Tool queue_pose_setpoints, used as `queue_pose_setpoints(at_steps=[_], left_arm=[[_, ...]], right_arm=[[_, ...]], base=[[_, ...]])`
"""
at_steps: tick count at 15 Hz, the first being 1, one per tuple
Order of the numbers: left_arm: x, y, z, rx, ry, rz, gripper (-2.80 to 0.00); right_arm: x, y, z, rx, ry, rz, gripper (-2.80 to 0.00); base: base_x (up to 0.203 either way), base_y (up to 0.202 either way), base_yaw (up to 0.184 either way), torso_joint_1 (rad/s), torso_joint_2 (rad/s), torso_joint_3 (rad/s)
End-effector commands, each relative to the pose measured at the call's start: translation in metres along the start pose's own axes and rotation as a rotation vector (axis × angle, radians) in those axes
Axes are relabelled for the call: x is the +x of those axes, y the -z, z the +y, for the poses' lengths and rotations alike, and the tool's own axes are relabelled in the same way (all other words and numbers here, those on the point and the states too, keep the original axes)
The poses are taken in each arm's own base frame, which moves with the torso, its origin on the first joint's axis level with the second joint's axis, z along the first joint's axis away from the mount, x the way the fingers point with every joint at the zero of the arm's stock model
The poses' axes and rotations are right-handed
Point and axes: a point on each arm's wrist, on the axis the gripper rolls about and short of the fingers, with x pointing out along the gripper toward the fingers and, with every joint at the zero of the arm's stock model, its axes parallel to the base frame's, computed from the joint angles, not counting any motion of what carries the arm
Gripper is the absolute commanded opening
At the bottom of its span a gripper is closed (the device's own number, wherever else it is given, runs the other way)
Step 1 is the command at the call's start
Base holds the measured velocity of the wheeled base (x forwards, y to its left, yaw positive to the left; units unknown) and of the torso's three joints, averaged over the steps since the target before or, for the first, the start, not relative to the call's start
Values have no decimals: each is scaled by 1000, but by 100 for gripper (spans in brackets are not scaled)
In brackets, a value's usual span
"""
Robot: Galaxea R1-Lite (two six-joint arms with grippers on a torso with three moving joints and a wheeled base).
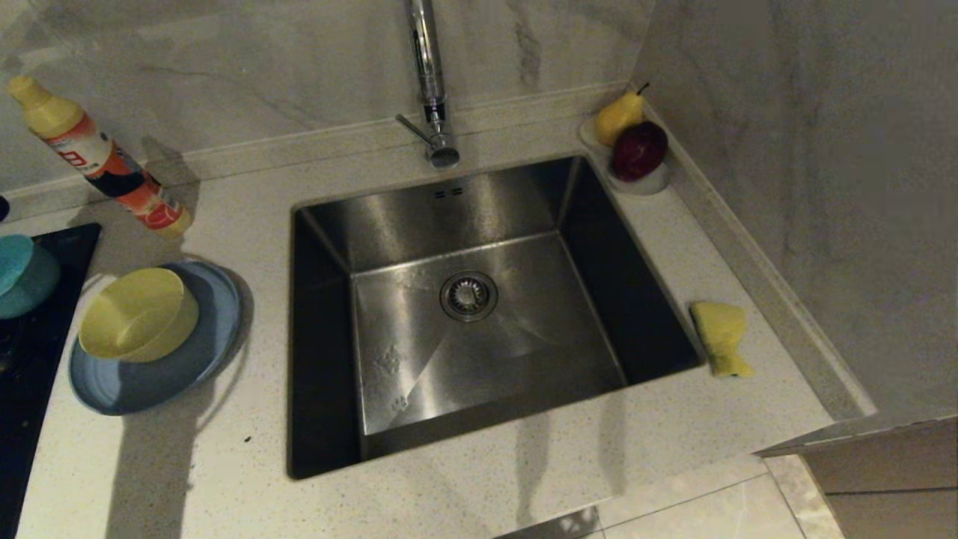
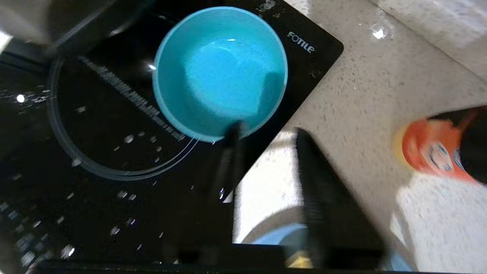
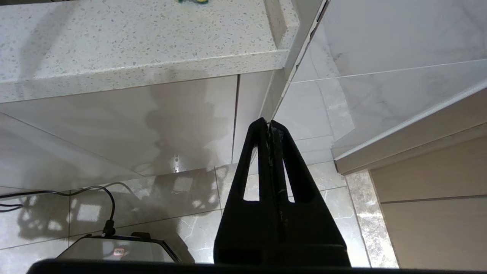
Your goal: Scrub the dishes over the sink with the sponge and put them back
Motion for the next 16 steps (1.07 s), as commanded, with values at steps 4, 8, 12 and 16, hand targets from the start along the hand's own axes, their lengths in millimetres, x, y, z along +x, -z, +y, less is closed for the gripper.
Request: queue_pose_setpoints(at_steps=[4, 8, 12, 16], left_arm=[[41, 3, 0, 0, 56, 45, 0], [62, 9, 2, 38, 58, 48, 0], [70, 11, 2, 39, 126, 65, 0], [87, 14, 1, 72, 161, 43, 0]], right_arm=[[0, 0, 0, -1, -1, -2, -280], [0, 0, 0, -1, -1, -2, -280], [0, 0, 0, -1, -1, -2, -280], [0, 0, 0, -1, -1, -2, -280]], base=[[0, 0, 0, 0, 0, 0], [0, 0, 0, 0, 0, 0], [0, 0, 0, 0, 0, 0], [0, 0, 0, 0, 0, 0]])
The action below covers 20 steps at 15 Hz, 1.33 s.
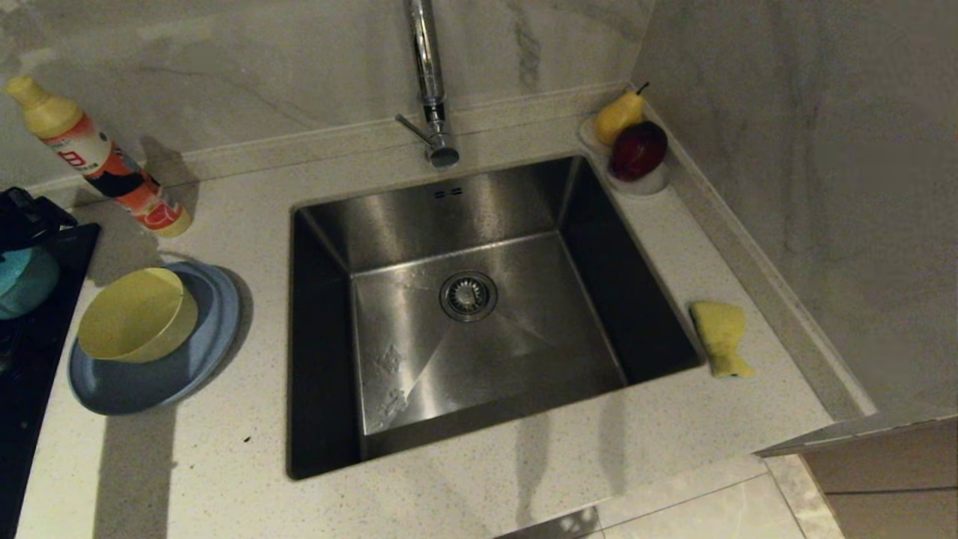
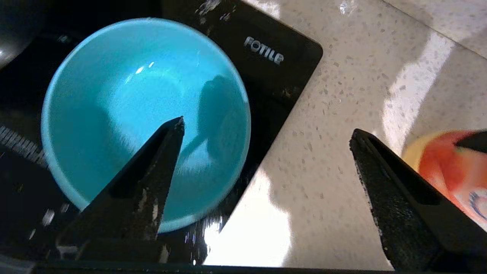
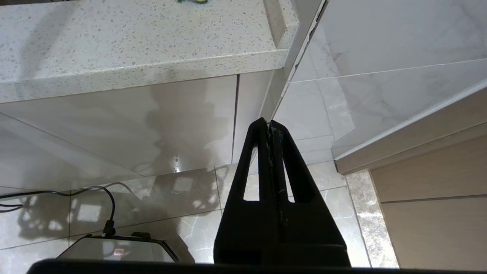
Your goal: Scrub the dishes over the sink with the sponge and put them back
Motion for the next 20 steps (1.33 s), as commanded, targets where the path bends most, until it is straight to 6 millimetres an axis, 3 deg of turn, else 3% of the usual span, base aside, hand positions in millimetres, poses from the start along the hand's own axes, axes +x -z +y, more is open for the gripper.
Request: queue_pose_setpoints(at_steps=[1, 10, 16, 17, 18, 20], left_arm=[[13, 5, 2, -1, 13, 7, 0], [34, 12, 5, 33, 60, 1, 0], [36, 14, 6, 33, 57, 20, 0], [37, 15, 6, 34, 56, 26, -231], [39, 17, 7, 33, 53, 36, -280], [42, 19, 8, 33, 51, 41, -280]], right_arm=[[0, 0, 0, -1, -1, -2, -280], [0, 0, 0, -1, -1, -2, -280], [0, 0, 0, -1, -1, -2, -280], [0, 0, 0, -1, -1, -2, -280], [0, 0, 0, -1, -1, -2, -280], [0, 0, 0, -1, -1, -2, -280]], base=[[0, 0, 0, 0, 0, 0], [0, 0, 0, 0, 0, 0], [0, 0, 0, 0, 0, 0], [0, 0, 0, 0, 0, 0], [0, 0, 0, 0, 0, 0], [0, 0, 0, 0, 0, 0]])
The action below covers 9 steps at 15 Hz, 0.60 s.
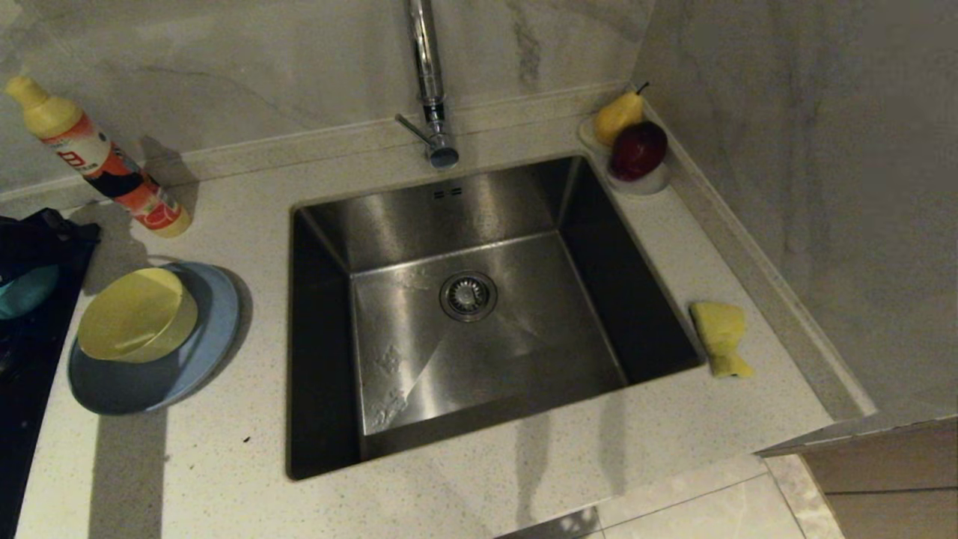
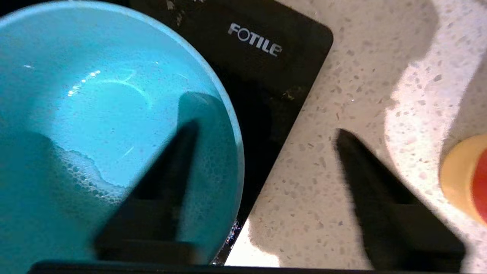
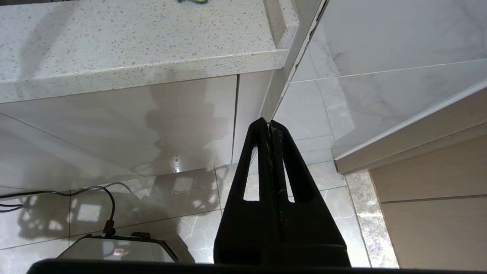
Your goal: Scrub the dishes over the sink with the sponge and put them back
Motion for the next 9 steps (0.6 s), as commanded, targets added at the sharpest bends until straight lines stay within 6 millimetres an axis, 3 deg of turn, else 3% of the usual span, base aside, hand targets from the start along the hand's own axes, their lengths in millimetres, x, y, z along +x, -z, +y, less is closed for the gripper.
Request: queue_pose_setpoints(at_steps=[1, 6, 9], left_arm=[[2, 2, 1, -3, -2, 8, -280], [2, 1, 1, 19, -1, 5, -280], [-22, -12, -6, 23, 12, -35, -280]], right_arm=[[0, 0, 0, -1, -1, -2, -280], [0, 0, 0, -1, -1, -2, -280], [0, 0, 0, -1, -1, -2, -280]], base=[[0, 0, 0, 0, 0, 0], [0, 0, 0, 0, 0, 0], [0, 0, 0, 0, 0, 0]])
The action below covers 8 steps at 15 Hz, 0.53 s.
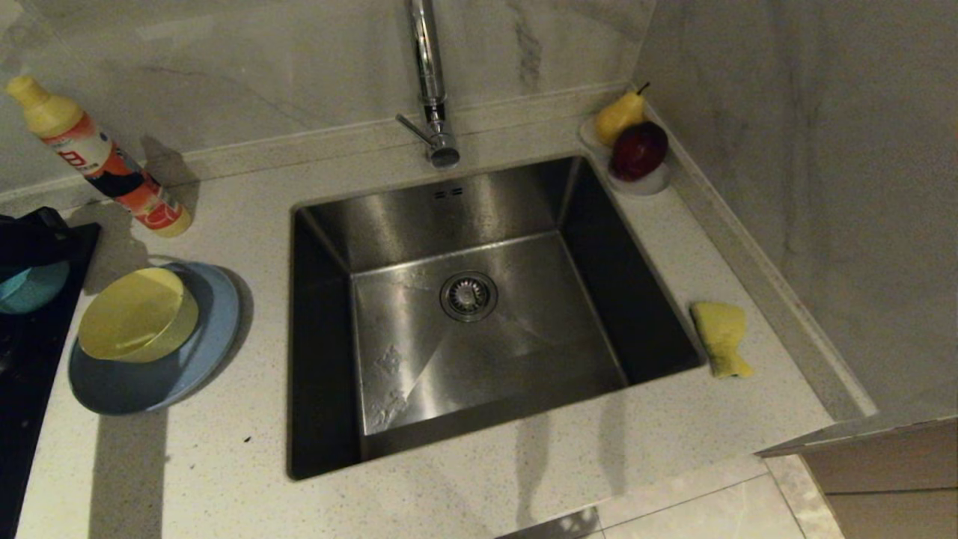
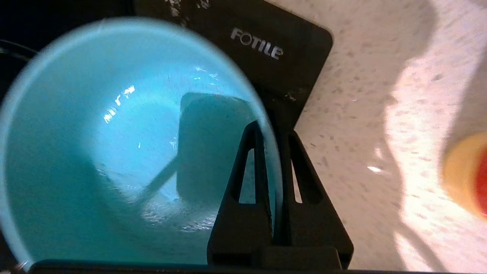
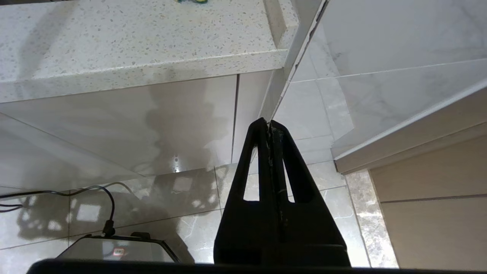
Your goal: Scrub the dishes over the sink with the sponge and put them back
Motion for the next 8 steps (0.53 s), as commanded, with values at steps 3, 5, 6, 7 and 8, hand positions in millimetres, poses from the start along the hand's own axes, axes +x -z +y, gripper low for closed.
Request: queue_pose_setpoints(at_steps=[3, 5, 6, 7, 8], left_arm=[[-55, -20, -13, 6, 17, -14, -280], [-82, -25, -19, 5, 49, 9, -280], [-96, -25, -21, 3, 57, 29, -280], [-109, -26, -24, 1, 75, 45, -280], [-122, -25, -26, -2, 98, 66, -280]], right_arm=[[0, 0, 0, -1, -1, -2, -280], [0, 0, 0, -1, -1, -2, -280], [0, 0, 0, -1, -1, -2, -280], [0, 0, 0, -1, -1, -2, -280], [0, 0, 0, -1, -1, -2, -280]], base=[[0, 0, 0, 0, 0, 0], [0, 0, 0, 0, 0, 0], [0, 0, 0, 0, 0, 0], [0, 0, 0, 0, 0, 0], [0, 0, 0, 0, 0, 0]])
